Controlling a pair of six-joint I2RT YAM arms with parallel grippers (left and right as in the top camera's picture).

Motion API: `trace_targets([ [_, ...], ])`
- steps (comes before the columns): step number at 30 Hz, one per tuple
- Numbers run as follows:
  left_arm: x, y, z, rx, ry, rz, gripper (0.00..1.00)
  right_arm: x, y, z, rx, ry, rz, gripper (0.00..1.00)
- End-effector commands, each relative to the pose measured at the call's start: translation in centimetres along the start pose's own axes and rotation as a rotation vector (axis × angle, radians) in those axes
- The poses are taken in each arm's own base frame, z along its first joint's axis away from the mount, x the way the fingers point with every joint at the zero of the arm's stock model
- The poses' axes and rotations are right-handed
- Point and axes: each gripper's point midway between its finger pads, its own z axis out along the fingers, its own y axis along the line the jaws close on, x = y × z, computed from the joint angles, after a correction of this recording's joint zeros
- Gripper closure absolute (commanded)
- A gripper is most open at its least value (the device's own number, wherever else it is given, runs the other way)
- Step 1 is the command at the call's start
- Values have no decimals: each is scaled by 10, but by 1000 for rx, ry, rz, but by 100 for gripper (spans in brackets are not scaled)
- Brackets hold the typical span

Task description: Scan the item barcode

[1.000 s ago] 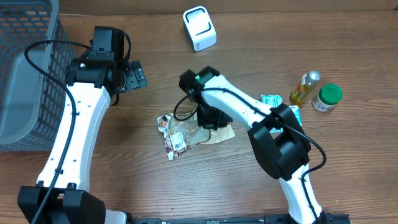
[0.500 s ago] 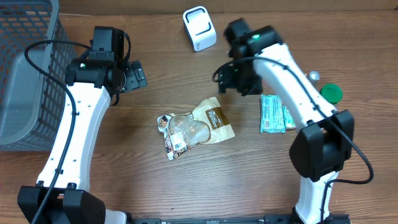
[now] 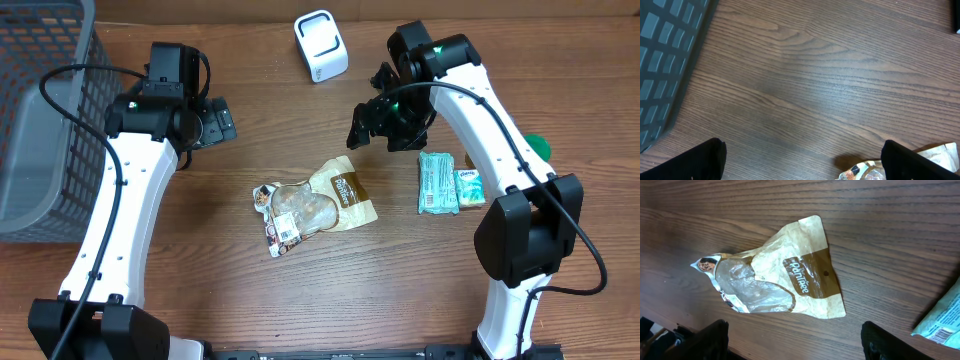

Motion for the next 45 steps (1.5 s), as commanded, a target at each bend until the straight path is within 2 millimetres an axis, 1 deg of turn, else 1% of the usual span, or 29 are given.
trace_targets([
  [1,-3,-1,-3,2,-9,27,0,1,5,1,-18,3,-18,18],
  [14,-3,-1,-3,2,-9,27,0,0,5,1,-19,-1,-19,16],
  [18,-3,-1,-3,2,-9,27,0,-3,6,1,-24,-14,-25,17],
  [24,-3,-1,-3,2,-9,27,0,-4,18,4,-46,-21,-52,15],
  [25,-3,-1,-3,2,-9,27,0,-3,21,5,-46,-19,-56,13],
  [28,-3,-1,-3,2,-9,27,0,1,29,9,-45,-11,-79,10],
  [34,-2,-1,-3,2,-9,27,1,6,44,14,-48,-5,-118,8],
  [45,-2,-1,-3,2,-9,27,0,9,45,15,-46,3,-119,7],
])
